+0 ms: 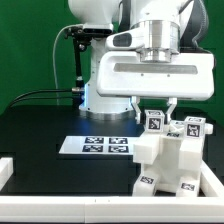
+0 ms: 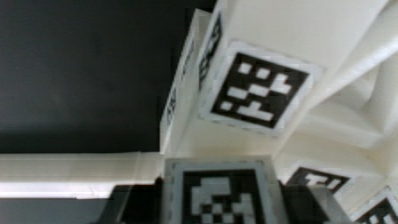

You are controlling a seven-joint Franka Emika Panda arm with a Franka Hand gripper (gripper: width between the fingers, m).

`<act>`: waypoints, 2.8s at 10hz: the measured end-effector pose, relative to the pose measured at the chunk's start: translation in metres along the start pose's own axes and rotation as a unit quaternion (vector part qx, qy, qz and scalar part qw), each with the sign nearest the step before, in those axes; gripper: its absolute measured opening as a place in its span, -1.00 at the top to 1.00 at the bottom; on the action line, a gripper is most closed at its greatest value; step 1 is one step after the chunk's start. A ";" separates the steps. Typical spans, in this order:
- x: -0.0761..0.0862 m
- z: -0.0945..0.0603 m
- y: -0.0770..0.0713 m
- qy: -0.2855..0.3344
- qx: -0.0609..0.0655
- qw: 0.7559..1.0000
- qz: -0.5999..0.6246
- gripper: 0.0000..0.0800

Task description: Assemble chair

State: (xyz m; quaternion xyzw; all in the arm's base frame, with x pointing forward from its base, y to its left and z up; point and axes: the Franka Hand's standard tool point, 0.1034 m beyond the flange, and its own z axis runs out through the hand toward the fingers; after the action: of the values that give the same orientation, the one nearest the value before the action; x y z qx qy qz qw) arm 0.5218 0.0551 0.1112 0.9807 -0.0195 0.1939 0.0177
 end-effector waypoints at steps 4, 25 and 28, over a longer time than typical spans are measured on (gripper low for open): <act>0.000 0.000 0.000 -0.001 0.000 1.000 -0.002 -0.52; 0.016 -0.003 0.003 -0.201 -0.102 0.839 0.496 0.29; 0.022 0.001 0.005 -0.190 -0.082 0.739 0.641 0.29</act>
Offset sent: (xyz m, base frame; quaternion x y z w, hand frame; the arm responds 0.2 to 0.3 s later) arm 0.0000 0.0000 0.0000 0.0000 0.0000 0.0000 1.0000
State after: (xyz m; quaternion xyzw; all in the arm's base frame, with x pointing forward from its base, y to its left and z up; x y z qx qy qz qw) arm 0.5427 0.0494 0.1188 0.7476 -0.6625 -0.0330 -0.0341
